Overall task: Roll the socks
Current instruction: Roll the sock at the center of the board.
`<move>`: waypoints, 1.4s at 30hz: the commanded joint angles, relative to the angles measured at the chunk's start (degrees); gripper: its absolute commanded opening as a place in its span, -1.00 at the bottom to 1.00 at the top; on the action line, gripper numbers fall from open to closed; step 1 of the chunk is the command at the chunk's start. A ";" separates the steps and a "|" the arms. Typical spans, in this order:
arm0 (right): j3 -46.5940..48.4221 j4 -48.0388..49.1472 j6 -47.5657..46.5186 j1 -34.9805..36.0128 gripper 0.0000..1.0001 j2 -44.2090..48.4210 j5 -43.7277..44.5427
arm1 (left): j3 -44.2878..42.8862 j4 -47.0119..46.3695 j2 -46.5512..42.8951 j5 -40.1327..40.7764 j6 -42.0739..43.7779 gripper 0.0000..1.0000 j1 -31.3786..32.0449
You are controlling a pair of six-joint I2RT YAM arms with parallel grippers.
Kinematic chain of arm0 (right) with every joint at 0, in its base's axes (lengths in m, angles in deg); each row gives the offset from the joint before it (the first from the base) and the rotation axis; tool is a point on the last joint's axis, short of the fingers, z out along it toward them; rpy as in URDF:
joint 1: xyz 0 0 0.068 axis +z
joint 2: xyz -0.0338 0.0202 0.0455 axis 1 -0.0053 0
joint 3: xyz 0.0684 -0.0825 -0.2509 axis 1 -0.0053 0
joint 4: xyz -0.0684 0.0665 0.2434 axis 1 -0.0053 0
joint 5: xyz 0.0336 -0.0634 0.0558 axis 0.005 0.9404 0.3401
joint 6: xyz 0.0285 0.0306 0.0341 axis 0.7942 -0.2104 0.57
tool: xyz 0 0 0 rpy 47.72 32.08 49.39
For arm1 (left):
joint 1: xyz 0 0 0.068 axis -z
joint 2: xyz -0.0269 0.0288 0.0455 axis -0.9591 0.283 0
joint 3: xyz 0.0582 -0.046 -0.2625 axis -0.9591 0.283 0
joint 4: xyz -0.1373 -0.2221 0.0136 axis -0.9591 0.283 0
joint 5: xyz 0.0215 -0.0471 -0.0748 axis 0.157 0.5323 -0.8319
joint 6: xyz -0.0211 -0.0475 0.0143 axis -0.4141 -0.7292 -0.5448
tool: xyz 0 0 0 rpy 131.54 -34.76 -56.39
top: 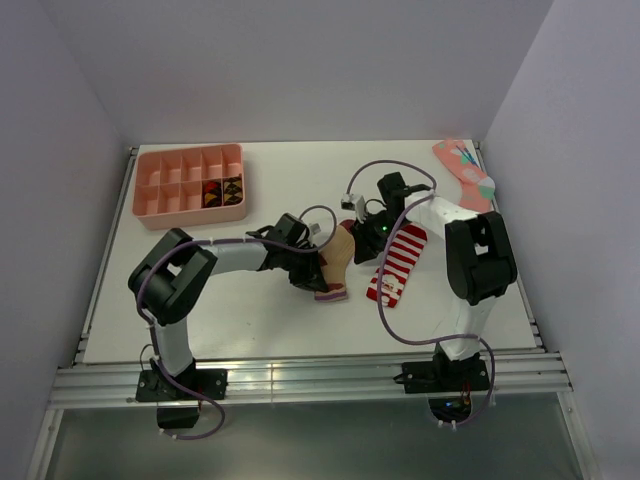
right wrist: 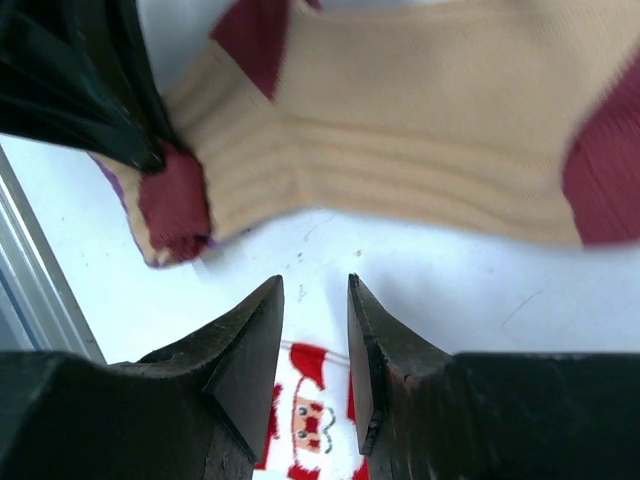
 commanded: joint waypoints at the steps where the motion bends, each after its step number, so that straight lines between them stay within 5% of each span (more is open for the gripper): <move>1: 3.94 -1.92 0.08 0.38 -0.21 -0.92 -0.11 | 4.49 9.24 -0.12 10.65 3.52 -0.99 -2.89; 19: -9.50 3.61 -12.31 10.74 -0.14 13.04 1.21 | 1.33 14.77 0.67 6.43 7.47 -0.99 -2.45; 42: -10.83 13.99 -5.99 26.74 -0.10 12.27 12.98 | -3.07 21.10 2.52 5.46 11.69 -0.99 -3.68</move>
